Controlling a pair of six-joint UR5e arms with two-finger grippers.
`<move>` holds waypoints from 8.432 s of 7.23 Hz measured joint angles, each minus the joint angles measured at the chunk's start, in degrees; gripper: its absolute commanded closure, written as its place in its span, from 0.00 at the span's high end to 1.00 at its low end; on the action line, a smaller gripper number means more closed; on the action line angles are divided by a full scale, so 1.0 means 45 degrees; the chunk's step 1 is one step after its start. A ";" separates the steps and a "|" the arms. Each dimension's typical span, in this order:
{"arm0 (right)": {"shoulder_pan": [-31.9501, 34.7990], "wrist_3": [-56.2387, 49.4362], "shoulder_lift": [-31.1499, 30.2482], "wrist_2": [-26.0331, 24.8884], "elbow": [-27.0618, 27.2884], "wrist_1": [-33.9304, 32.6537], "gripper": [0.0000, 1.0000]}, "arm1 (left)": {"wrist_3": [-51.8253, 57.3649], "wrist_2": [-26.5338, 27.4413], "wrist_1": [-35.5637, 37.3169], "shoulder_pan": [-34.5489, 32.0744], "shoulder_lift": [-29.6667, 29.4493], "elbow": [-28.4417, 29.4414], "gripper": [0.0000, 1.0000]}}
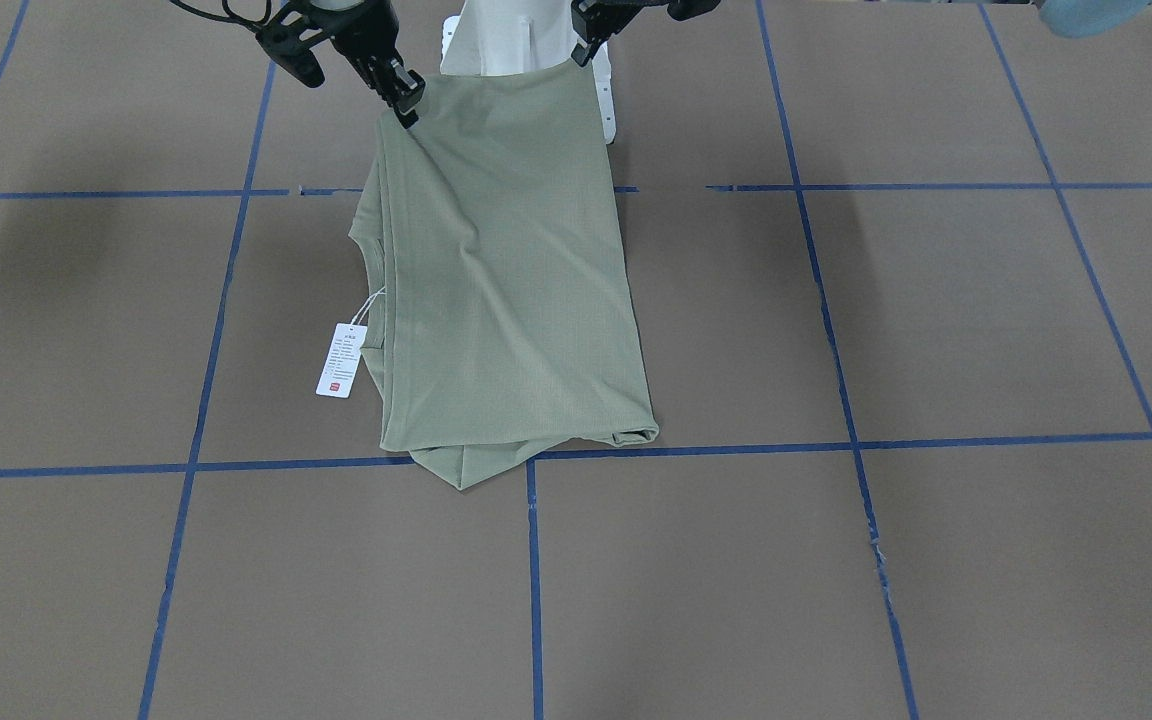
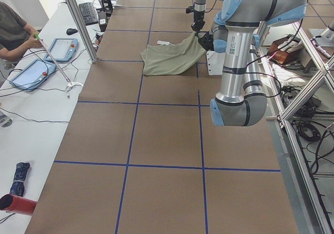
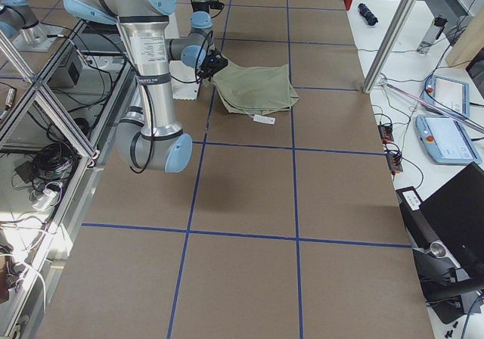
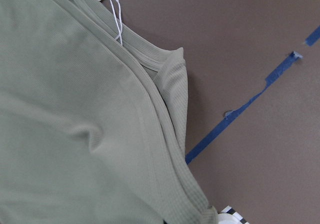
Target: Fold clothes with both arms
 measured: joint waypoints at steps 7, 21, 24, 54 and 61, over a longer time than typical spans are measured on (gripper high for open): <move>0.4587 -0.3257 0.3560 0.1544 -0.5463 0.0446 0.00 | 0.5340 -0.0140 -0.2615 -0.5723 -0.1949 0.5206 0.00; 0.4880 -0.9966 0.4009 0.2236 -0.9306 0.5017 0.00 | 1.1719 -0.3410 -0.7159 -0.9895 -0.1948 0.9783 0.51; 0.3973 -0.9672 0.4721 0.1009 -1.0192 0.4992 0.00 | 1.1979 -0.3478 -0.7147 -1.0068 -0.1813 0.9741 0.51; 1.5856 -2.8184 -0.2571 0.8346 -0.7784 -0.1737 1.00 | 2.8507 -1.0743 0.0673 -1.8714 0.4060 0.8071 1.00; 1.5832 -2.8219 -0.2635 0.8304 -0.7879 -0.1727 1.00 | 2.8564 -1.0481 0.3125 -1.8594 0.4024 0.7716 1.00</move>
